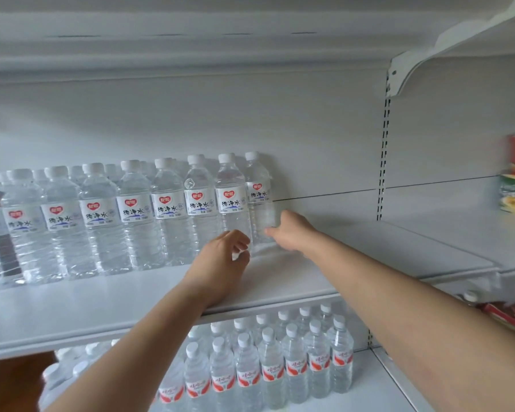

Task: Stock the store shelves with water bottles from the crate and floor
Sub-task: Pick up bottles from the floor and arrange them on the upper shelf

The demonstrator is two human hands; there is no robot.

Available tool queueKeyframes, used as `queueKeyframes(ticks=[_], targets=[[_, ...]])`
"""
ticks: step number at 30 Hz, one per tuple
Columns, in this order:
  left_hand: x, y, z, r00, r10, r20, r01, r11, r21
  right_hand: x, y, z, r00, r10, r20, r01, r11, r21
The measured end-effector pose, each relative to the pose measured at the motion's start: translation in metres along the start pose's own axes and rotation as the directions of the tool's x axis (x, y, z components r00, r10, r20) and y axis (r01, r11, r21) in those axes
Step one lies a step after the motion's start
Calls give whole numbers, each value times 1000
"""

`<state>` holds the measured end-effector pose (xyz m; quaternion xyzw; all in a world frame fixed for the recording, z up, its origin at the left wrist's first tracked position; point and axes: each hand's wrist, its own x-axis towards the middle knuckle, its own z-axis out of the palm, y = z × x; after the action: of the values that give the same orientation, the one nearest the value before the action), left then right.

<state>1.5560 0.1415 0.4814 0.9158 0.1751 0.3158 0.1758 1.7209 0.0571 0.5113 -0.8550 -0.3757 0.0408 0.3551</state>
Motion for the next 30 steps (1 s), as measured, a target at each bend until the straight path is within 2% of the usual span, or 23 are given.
queueKeyframes(ticks=[3, 6, 7, 9, 13, 16, 19, 21, 23, 27, 28, 30], targets=[[-14, 15, -10, 987, 73, -147, -86, 992, -89, -48, 10, -4, 996, -87, -29, 92, 952, 290], [-48, 45, -19, 988, 4, -152, -62, 923, -380, -127, 19, -16, 979, -173, -109, 201, 730, 654], [-64, 55, -20, 991, -10, -135, -56, 875, -481, -157, 23, -19, 971, -188, -148, 236, 660, 713], [-101, 67, -14, 995, -25, -92, -40, 770, -637, -213, 38, -16, 968, -172, -182, 250, 596, 763], [-185, 67, 31, 991, -105, 84, 131, 596, -792, -294, 98, 29, 994, 17, -110, 78, 599, 797], [-251, 62, 74, 951, -153, 270, 310, 520, -796, -355, 147, 74, 979, 203, -24, -111, 627, 771], [-311, 52, 119, 880, -182, 438, 469, 477, -743, -412, 183, 109, 928, 362, 83, -295, 581, 759], [-341, 44, 147, 825, -198, 530, 556, 456, -695, -438, 202, 126, 895, 430, 118, -367, 559, 743], [-366, 37, 169, 762, -207, 614, 635, 427, -644, -458, 222, 140, 864, 481, 148, -429, 552, 715], [-420, 22, 199, 561, -283, 778, 815, 356, -458, -509, 265, 160, 744, 633, 213, -580, 453, 677], [-426, 23, 203, 541, -298, 786, 829, 345, -440, -520, 275, 161, 719, 660, 217, -599, 431, 674], [-429, 29, 213, 554, -290, 781, 812, 394, -430, -541, 291, 160, 690, 698, 195, -608, 411, 679]])
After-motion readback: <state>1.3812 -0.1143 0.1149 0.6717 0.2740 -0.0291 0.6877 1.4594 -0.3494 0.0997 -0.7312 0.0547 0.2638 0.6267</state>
